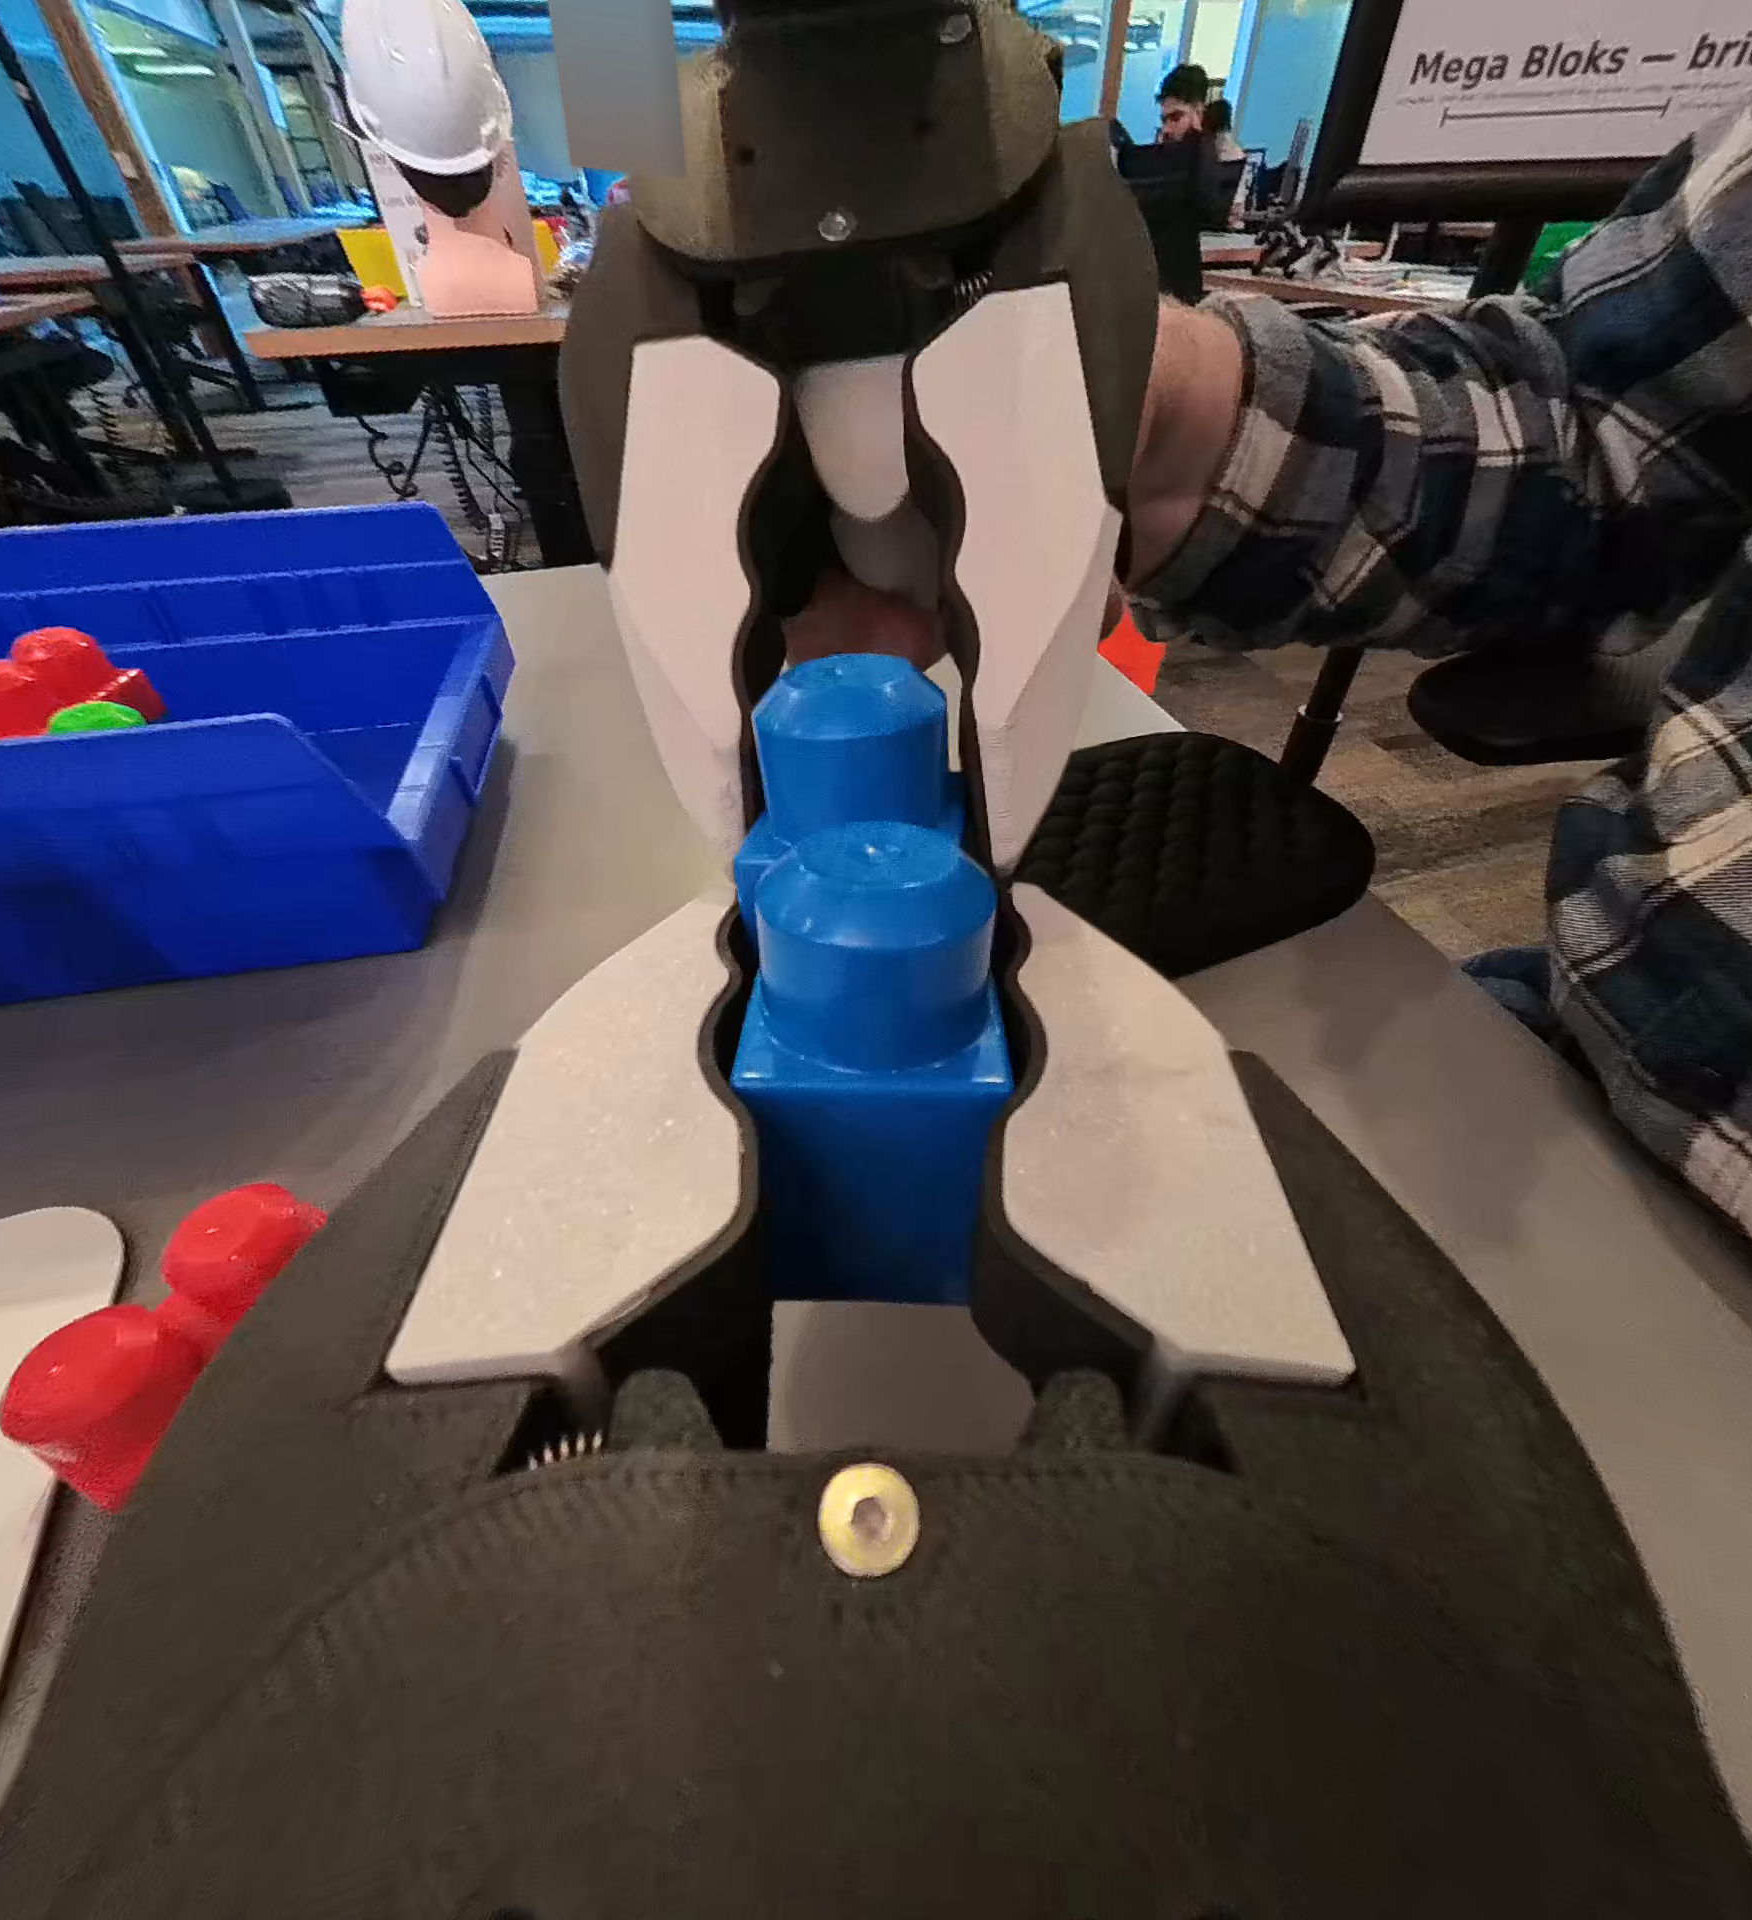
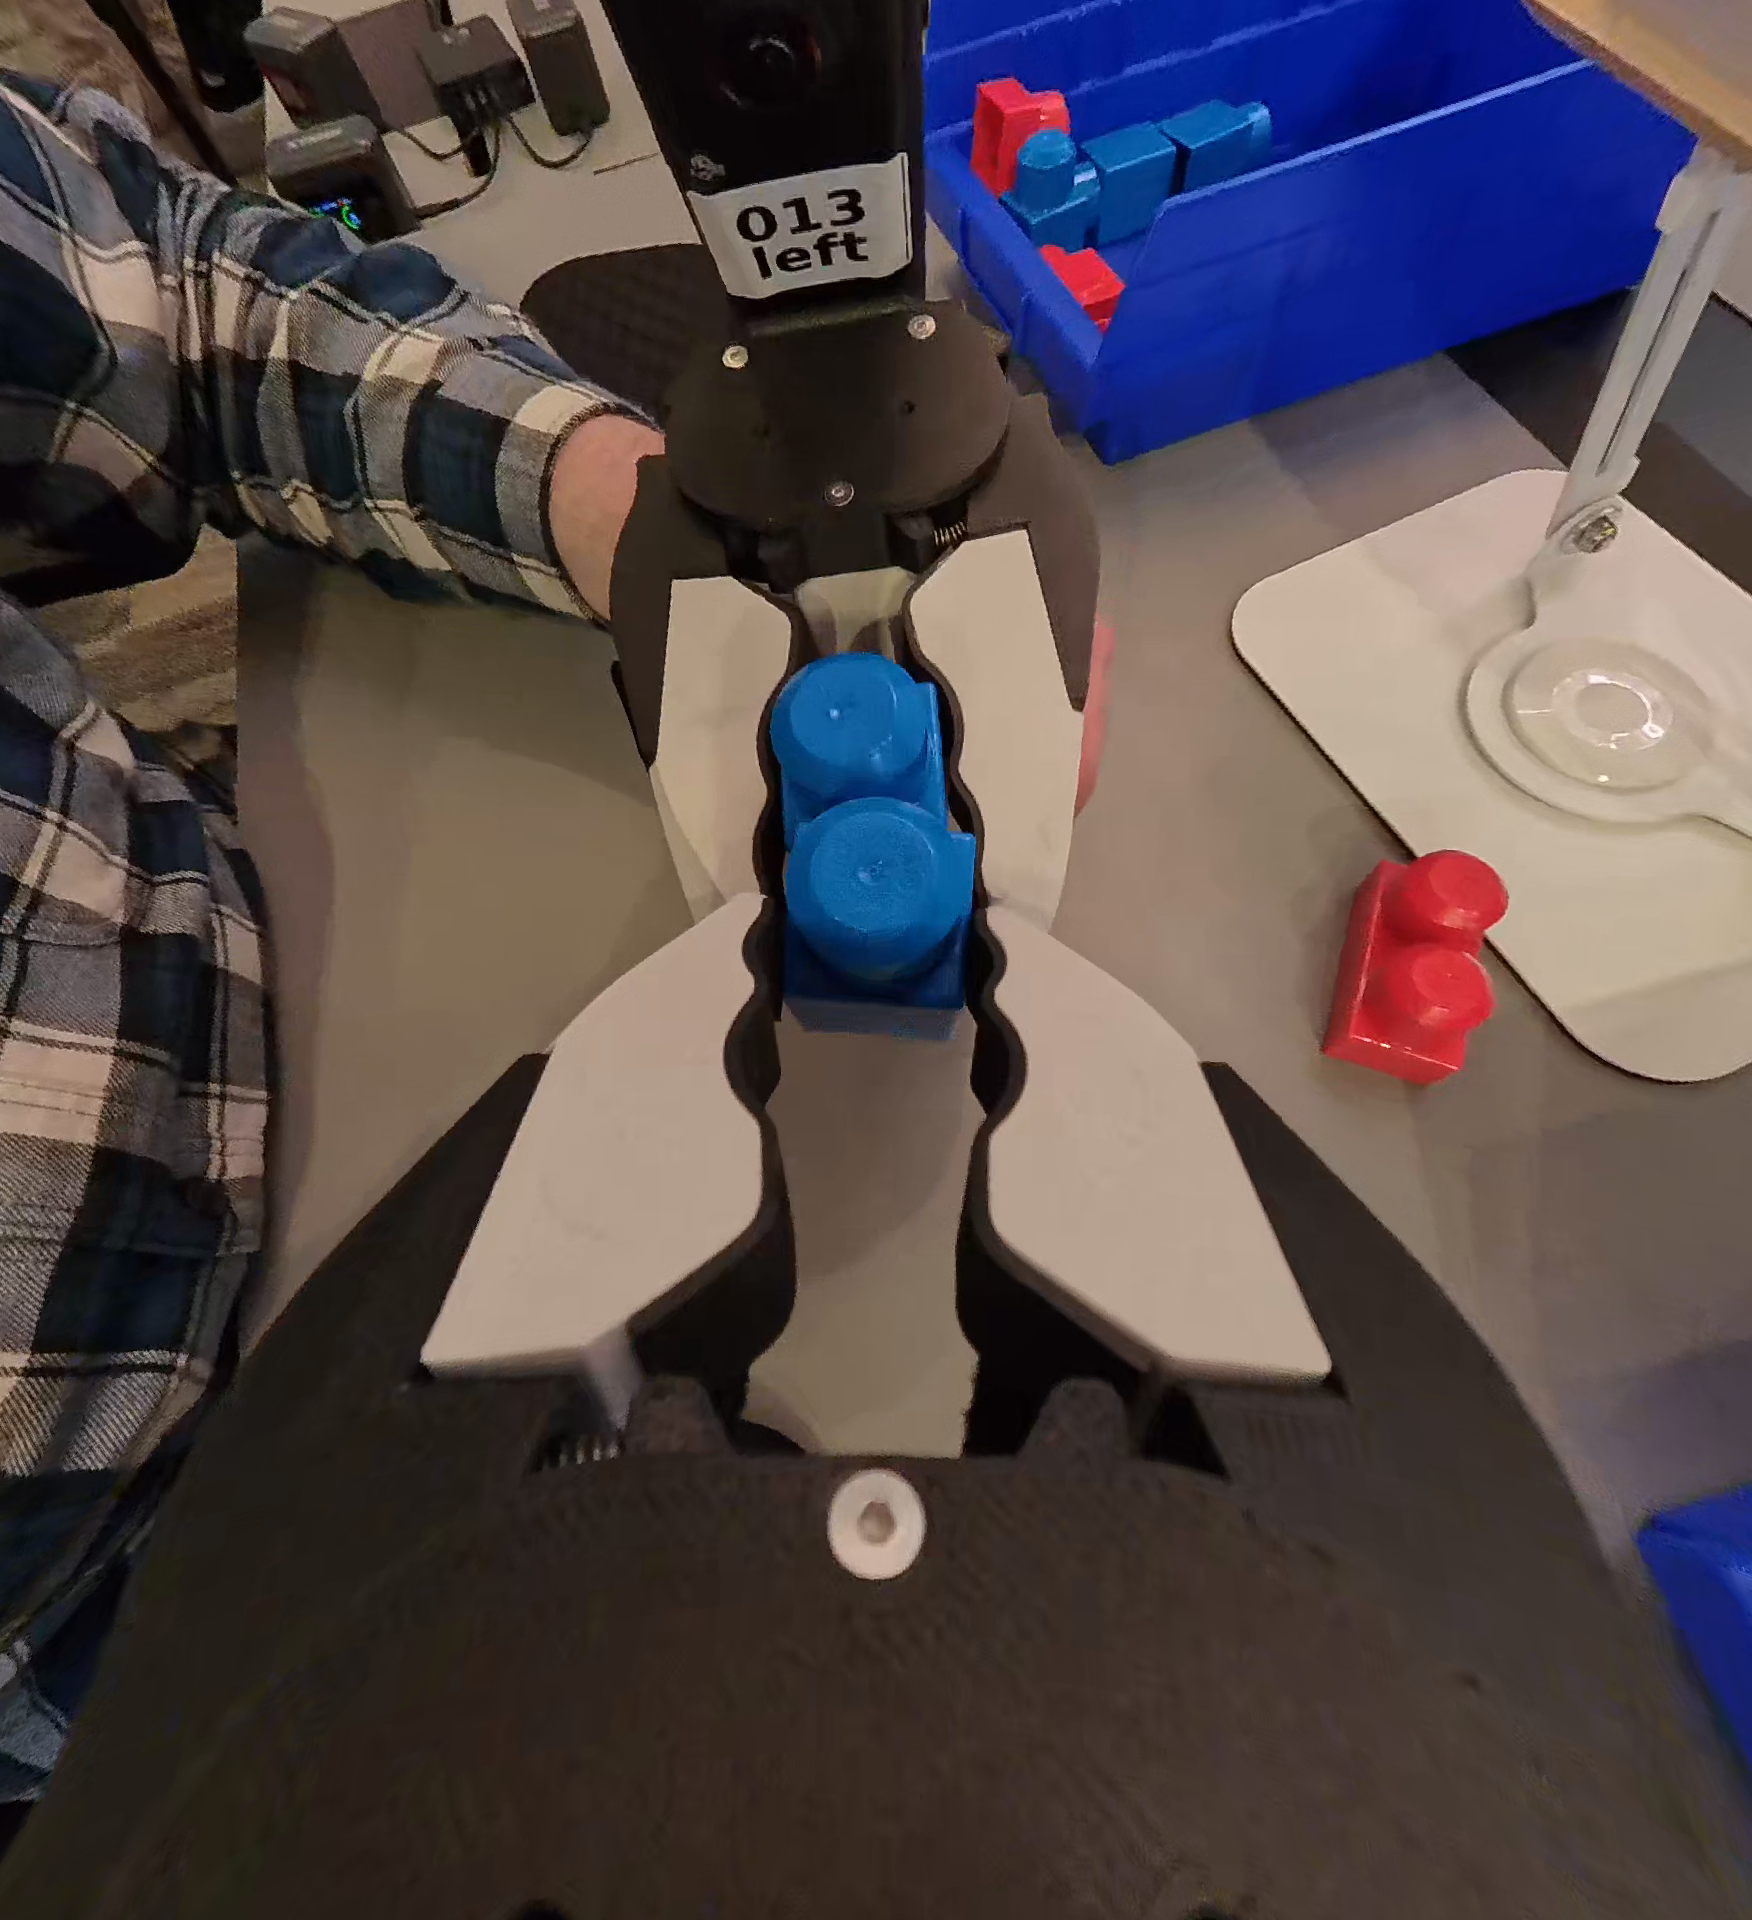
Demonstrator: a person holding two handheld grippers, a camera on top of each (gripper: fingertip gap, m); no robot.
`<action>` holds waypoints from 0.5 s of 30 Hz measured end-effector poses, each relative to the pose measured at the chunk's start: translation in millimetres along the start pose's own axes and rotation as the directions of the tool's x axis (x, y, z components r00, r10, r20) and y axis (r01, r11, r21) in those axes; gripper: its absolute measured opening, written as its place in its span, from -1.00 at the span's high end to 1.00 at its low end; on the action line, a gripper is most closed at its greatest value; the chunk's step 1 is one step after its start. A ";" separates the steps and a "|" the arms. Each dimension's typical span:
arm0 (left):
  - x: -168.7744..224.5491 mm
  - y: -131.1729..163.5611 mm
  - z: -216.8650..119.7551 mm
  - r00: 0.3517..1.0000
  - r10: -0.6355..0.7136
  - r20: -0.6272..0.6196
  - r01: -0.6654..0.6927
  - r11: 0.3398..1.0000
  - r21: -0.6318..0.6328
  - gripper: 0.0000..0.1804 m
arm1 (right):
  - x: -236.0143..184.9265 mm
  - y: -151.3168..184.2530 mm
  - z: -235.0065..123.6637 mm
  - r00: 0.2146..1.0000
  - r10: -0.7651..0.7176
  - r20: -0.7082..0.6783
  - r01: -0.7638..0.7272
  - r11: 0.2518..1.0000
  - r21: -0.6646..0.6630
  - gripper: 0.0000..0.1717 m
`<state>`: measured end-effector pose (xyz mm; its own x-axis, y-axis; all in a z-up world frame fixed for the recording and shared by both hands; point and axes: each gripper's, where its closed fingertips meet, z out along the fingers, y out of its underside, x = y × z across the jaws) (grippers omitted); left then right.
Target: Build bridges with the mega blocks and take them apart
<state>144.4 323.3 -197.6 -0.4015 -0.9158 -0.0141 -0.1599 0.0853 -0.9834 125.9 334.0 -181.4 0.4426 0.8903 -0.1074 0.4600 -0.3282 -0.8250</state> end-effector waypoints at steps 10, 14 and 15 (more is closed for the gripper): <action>4.5 -1.7 3.0 0.997 -0.073 -0.014 0.074 0.994 0.077 0.53 | -4.5 1.8 -3.8 0.998 0.031 0.061 -0.031 0.999 0.011 0.60; 5.1 -7.9 3.7 0.992 -0.123 -0.037 0.127 0.982 0.138 0.53 | -6.9 -1.0 -5.7 0.998 0.016 0.066 -0.016 1.000 0.001 0.60; 6.1 -8.9 4.3 0.992 -0.122 -0.043 0.127 0.981 0.145 0.53 | -7.2 -1.7 -6.1 0.998 0.011 0.064 -0.011 1.000 0.000 0.60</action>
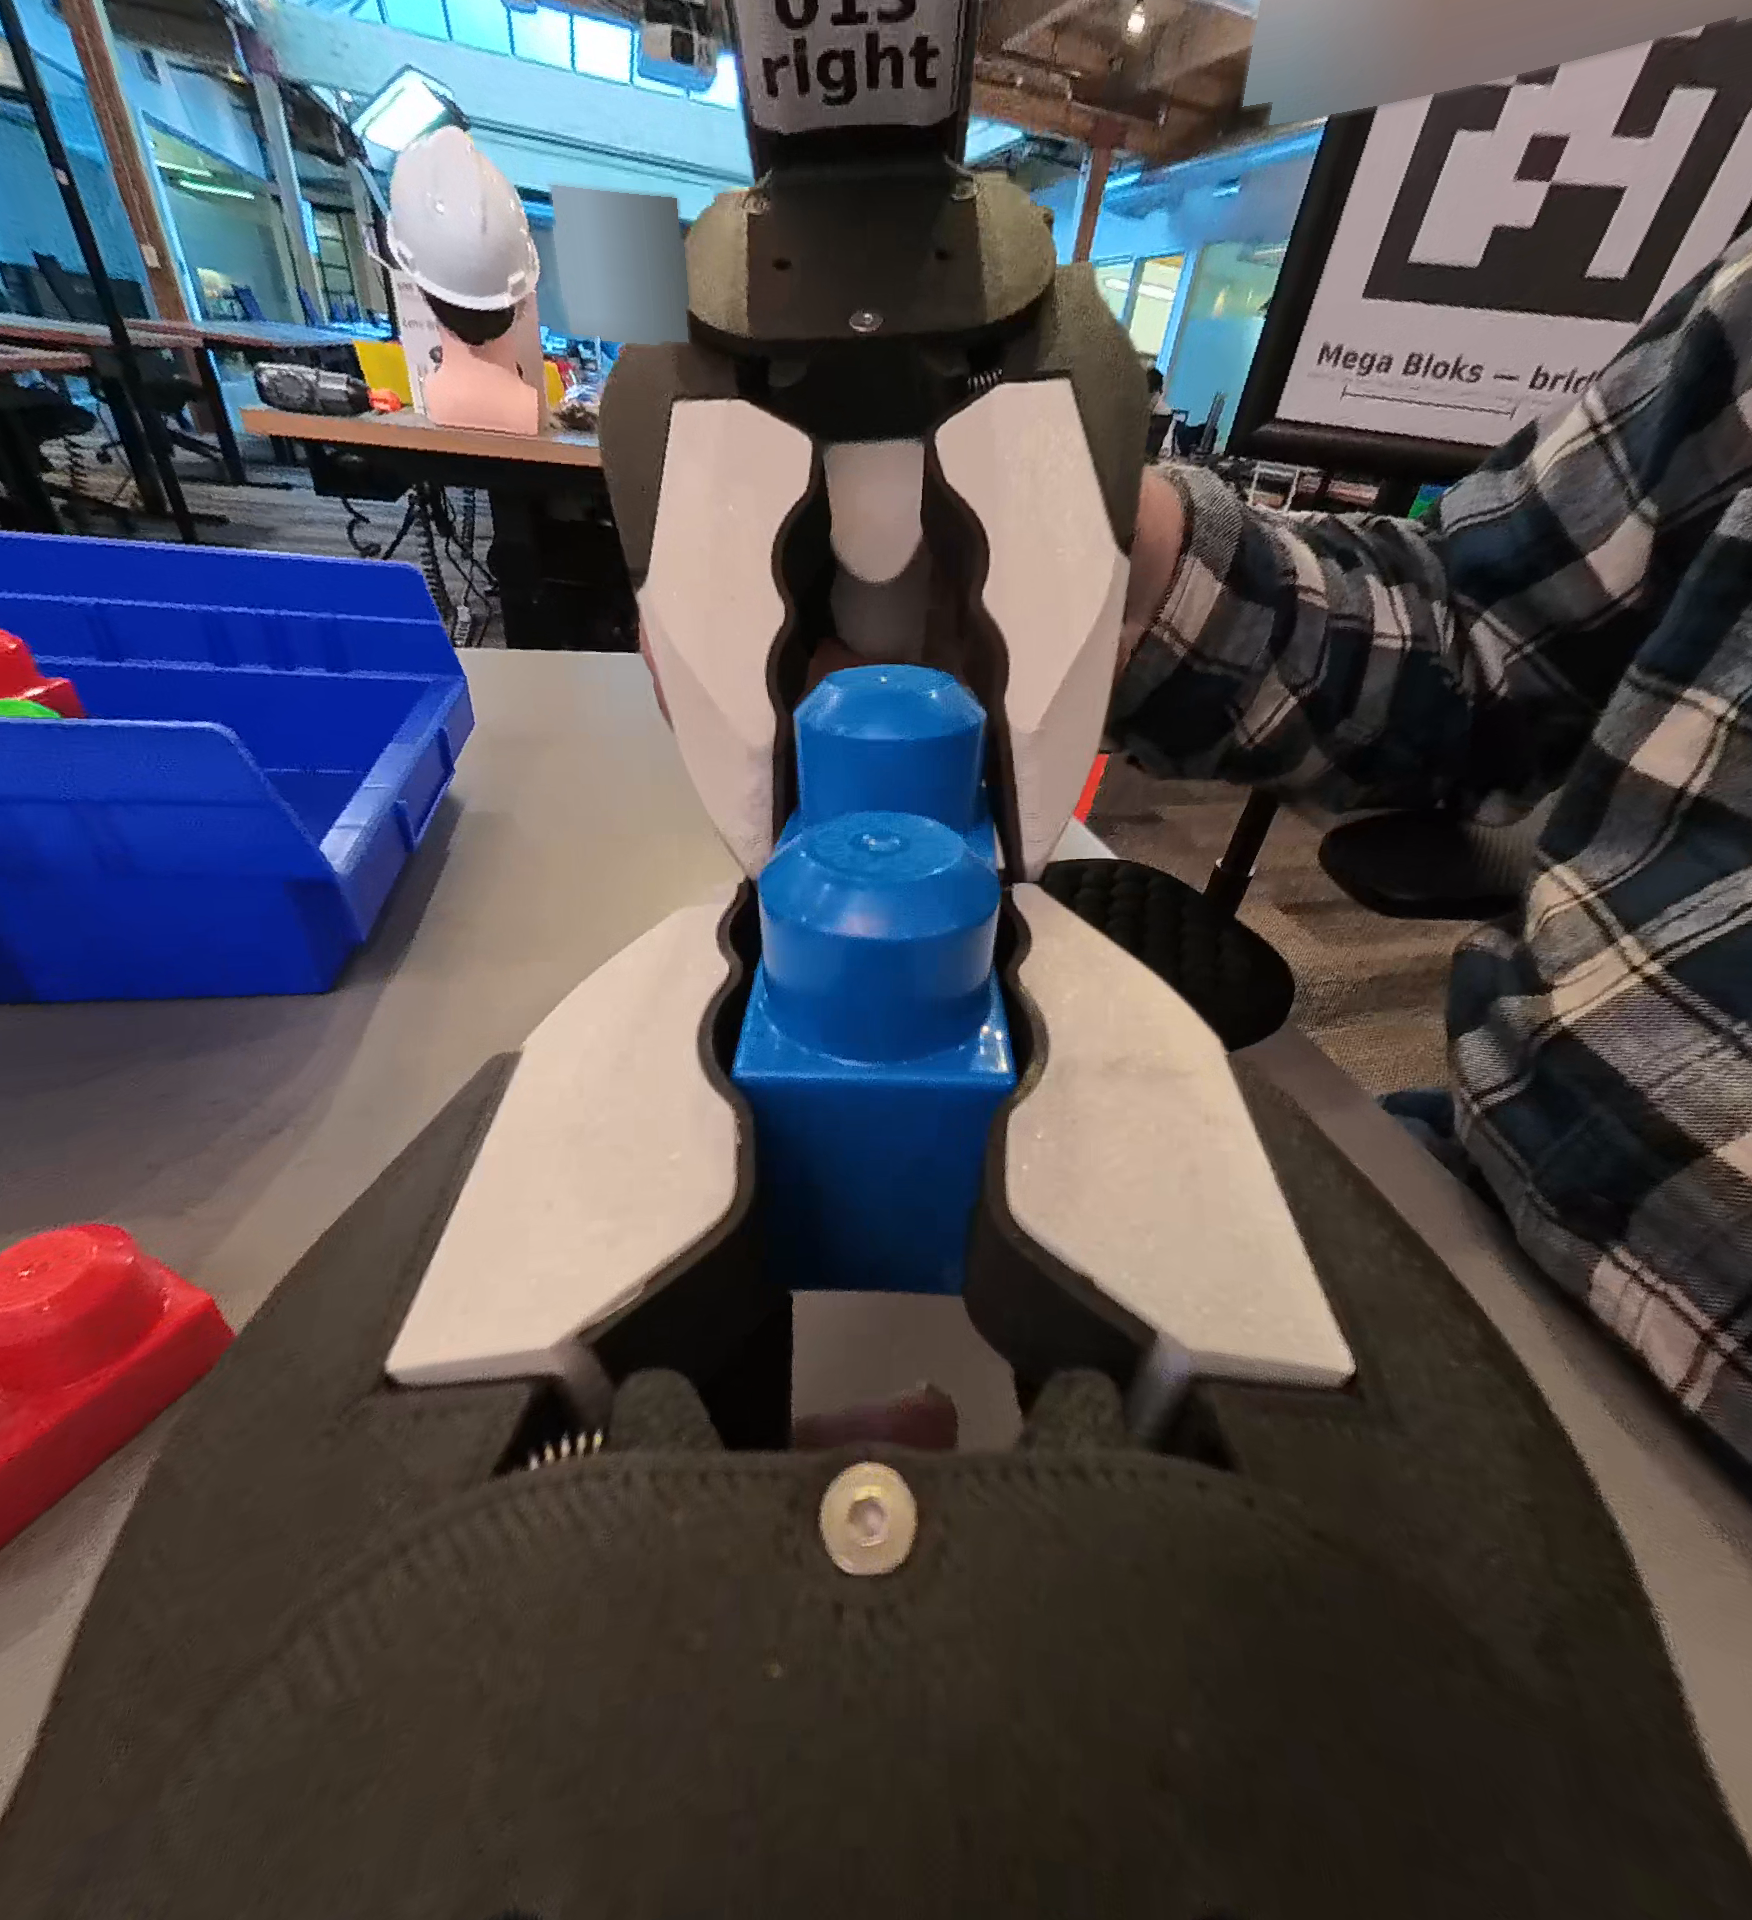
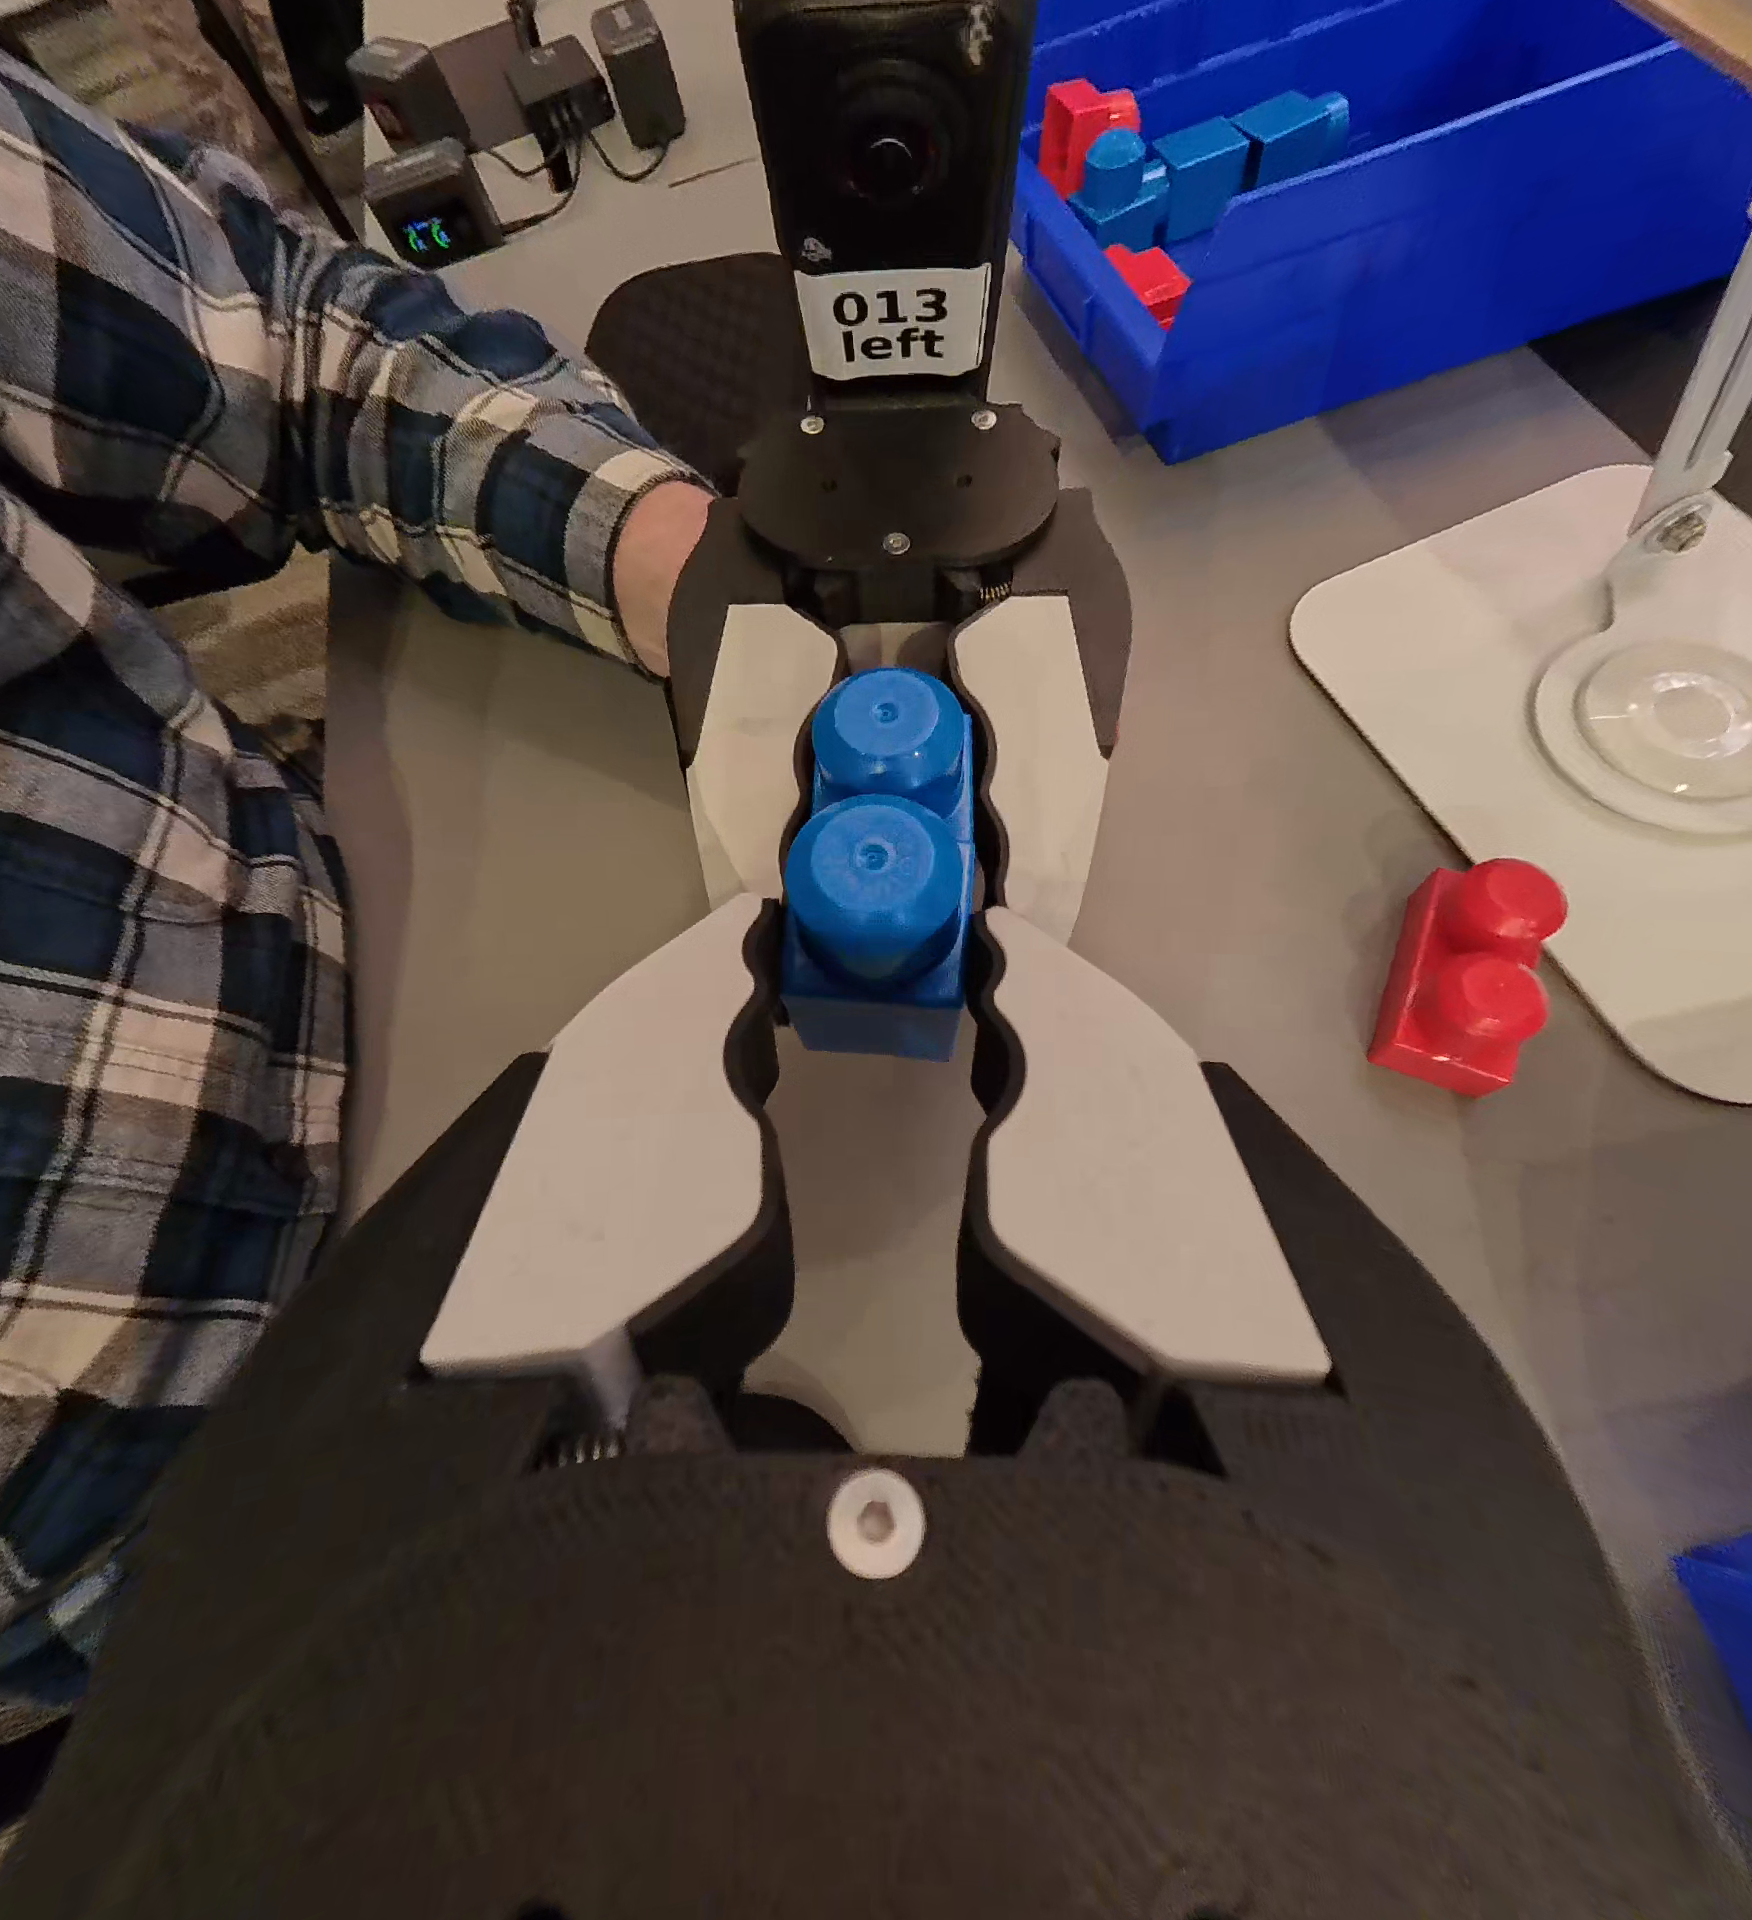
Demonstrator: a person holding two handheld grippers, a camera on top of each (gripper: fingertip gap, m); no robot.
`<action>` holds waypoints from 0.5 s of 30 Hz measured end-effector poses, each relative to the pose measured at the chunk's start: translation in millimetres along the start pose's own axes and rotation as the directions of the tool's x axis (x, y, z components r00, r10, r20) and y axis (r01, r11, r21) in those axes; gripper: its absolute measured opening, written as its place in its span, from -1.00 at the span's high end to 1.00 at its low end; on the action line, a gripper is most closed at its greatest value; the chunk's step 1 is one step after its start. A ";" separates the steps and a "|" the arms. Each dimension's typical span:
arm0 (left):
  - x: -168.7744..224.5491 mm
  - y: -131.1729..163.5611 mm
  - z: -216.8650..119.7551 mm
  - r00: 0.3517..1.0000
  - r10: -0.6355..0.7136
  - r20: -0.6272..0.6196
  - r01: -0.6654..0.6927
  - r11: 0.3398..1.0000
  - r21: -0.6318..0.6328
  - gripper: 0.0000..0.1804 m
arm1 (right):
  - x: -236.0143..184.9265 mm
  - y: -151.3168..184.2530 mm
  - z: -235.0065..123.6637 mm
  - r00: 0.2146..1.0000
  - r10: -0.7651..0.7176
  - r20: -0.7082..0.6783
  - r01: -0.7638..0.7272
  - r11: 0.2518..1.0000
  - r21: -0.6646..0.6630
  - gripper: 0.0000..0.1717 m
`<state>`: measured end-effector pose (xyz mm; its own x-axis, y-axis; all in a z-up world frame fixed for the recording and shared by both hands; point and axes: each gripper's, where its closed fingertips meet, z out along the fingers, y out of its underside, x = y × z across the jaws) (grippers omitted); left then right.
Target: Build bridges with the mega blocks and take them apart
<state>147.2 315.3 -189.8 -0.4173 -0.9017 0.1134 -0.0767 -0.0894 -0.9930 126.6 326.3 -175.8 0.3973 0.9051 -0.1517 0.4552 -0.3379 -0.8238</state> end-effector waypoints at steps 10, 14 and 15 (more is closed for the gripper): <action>3.5 -10.9 1.5 1.000 0.023 -0.007 -0.022 0.998 0.064 0.51 | -4.5 -6.9 -4.0 1.000 0.013 0.025 -0.014 0.999 0.052 0.61; 3.9 -9.4 4.0 1.000 0.013 -0.003 -0.013 0.999 0.046 0.47 | -6.0 -5.2 -3.8 1.000 0.013 0.026 -0.014 0.998 0.059 0.61; 4.0 -8.2 4.5 0.999 0.033 0.009 -0.033 0.999 0.033 0.48 | -5.8 -4.2 -3.9 1.000 0.011 0.022 -0.012 0.998 0.056 0.61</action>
<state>150.3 310.5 -181.3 -0.4116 -0.9078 0.0807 -0.0333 -0.0735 -0.9967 125.5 321.4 -169.4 0.3850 0.9067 -0.1724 0.4047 -0.3338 -0.8514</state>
